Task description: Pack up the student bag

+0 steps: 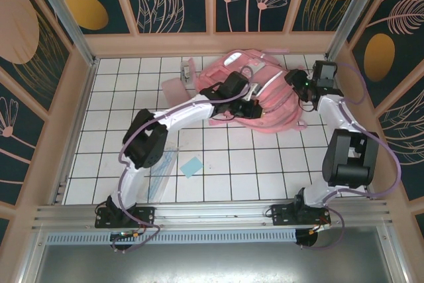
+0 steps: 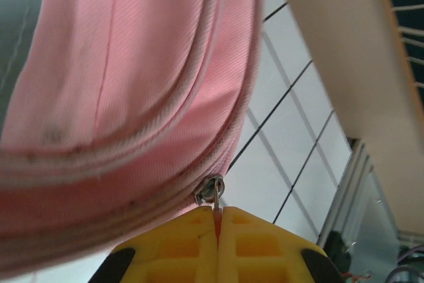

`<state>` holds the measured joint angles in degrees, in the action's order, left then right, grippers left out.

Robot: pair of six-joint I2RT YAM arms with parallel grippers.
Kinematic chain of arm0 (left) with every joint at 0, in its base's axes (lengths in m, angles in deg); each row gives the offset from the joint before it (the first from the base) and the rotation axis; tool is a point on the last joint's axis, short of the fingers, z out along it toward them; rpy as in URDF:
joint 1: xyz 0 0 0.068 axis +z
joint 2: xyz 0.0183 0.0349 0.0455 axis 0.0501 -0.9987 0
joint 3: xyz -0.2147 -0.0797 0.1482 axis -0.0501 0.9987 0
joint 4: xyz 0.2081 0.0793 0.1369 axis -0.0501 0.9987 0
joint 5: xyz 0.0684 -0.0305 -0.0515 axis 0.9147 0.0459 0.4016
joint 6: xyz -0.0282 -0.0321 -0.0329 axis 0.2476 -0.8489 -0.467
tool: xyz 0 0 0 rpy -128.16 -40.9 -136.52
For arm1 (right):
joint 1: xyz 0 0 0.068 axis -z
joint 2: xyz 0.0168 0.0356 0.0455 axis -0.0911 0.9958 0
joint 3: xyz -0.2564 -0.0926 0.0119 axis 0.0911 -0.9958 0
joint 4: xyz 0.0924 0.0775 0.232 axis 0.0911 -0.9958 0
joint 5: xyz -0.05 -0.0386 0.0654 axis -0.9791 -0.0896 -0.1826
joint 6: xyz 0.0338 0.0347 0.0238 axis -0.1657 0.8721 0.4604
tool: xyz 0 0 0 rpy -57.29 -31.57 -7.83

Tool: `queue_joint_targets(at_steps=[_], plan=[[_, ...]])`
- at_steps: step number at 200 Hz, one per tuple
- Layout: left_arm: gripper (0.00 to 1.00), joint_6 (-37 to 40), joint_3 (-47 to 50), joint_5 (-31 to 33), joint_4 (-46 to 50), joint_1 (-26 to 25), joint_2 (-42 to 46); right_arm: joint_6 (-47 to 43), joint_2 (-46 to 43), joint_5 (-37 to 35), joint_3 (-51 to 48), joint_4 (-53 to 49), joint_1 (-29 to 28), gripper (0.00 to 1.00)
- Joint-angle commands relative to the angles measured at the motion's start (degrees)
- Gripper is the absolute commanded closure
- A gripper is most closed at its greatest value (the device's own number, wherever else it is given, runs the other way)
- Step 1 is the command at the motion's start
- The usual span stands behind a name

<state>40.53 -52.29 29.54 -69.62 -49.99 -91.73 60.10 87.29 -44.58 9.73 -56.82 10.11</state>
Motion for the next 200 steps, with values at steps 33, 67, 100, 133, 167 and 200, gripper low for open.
queue_joint_targets(at_steps=[33,67,100,133,167,200], plan=[[1.00,-2.6,-17.4,-2.9,-1.9,0.5,-8.7,0.4,-17.0,2.0,-8.7,-8.3,-0.1,0.37],[1.00,-2.6,-15.1,-2.9,-2.8,0.5,-6.9,5.3,-17.6,8.6,-13.7,-3.3,-0.1,0.37],[1.00,-4.0,-8.5,-2.6,-6.6,0.4,-3.4,9.6,-11.7,13.9,-17.2,4.3,-0.3,0.37],[1.00,-5.0,-4.2,-3.3,-9.0,0.0,-1.1,12.2,-5.1,15.6,-18.5,11.8,-0.8,0.46],[1.00,-3.6,-1.6,-2.8,-8.1,0.2,0.5,12.0,-4.2,13.5,-19.5,14.2,-1.1,1.00],[1.00,0.1,5.7,6.2,-2.2,4.8,3.9,10.2,-7.2,11.3,-20.0,12.2,-0.2,1.00]])
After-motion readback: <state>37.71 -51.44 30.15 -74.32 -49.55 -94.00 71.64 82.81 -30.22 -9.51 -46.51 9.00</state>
